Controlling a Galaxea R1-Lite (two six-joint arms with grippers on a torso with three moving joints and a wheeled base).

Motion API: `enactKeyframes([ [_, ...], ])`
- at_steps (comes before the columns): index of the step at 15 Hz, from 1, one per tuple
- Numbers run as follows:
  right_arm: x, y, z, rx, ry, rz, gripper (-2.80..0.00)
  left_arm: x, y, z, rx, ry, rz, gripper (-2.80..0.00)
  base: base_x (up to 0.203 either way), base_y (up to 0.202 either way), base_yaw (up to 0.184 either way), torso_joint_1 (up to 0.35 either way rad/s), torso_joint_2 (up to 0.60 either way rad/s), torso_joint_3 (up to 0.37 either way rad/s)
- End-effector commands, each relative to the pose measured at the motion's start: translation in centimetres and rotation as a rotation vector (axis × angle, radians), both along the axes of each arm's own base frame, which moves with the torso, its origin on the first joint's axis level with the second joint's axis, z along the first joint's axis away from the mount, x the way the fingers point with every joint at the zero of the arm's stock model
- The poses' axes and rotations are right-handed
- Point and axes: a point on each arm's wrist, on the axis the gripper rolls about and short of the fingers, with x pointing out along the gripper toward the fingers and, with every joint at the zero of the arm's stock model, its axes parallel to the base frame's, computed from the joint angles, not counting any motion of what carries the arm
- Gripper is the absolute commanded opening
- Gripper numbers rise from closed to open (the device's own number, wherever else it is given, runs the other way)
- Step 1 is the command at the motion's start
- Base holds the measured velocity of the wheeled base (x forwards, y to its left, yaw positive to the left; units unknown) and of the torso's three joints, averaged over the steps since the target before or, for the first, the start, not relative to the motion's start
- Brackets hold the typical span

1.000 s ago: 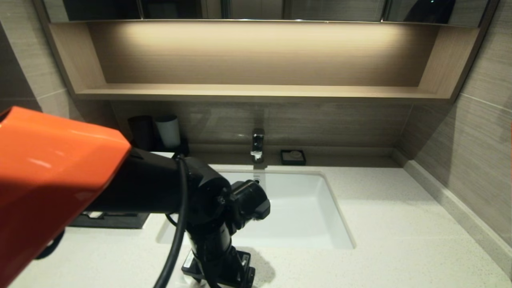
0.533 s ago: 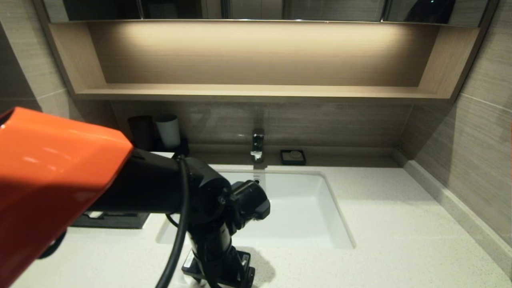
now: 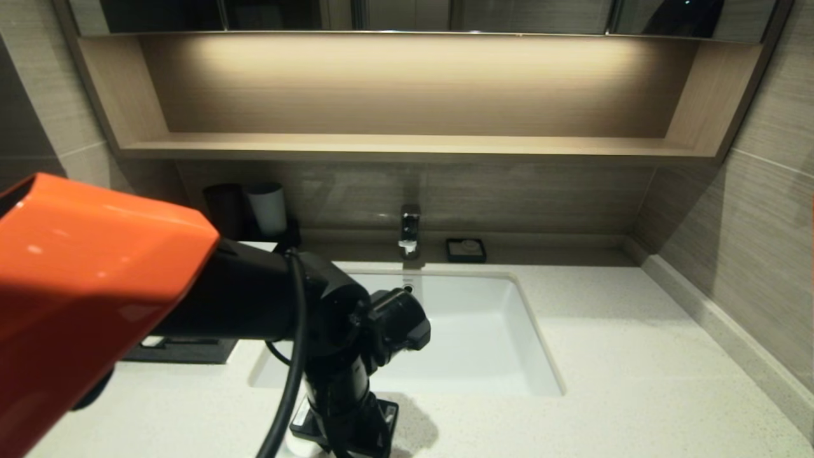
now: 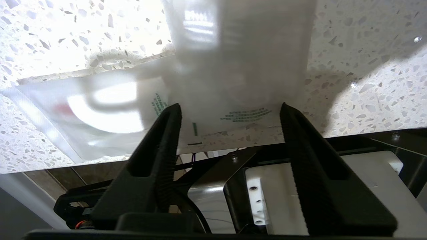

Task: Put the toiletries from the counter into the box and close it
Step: Pick up the bathroom toiletry, then place the bathroom toiletry into the drawer

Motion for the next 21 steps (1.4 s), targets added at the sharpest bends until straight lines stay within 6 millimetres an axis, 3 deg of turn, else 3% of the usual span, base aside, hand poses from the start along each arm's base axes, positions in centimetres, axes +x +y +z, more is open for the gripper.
enactKeyframes([
  [1,0.0,0.0,0.0,-0.001,0.001,0.001,-2.80,0.0,0.0,-0.1,0.009,0.003,0.004,-2.80,0.000,0.000,0.000,0.000,0.00,0.000],
  [9,0.0,0.0,0.0,0.000,0.001,0.001,-2.80,0.0,0.1,0.0,0.005,-0.001,0.006,-2.80,0.000,0.000,0.000,0.000,0.00,0.000],
  [12,0.0,0.0,0.0,0.000,0.001,0.001,-2.80,0.2,0.6,1.1,-0.025,-0.028,0.025,-2.80,0.000,0.000,0.000,0.000,0.00,0.000],
  [15,0.0,0.0,0.0,0.000,0.001,0.001,-2.80,0.4,2.3,4.7,-0.107,-0.113,0.065,-2.80,0.000,0.000,0.000,0.000,0.00,0.000],
  [18,0.0,0.0,0.0,0.000,0.001,0.001,-2.80,0.5,5.2,8.4,-0.179,-0.210,0.132,-2.80,0.000,0.000,0.000,0.000,0.00,0.000],
  [21,0.0,0.0,0.0,0.000,0.000,0.001,-2.80,2.4,9.1,9.2,-0.144,-0.274,0.263,-2.80,0.000,0.000,0.000,0.000,0.00,0.000],
])
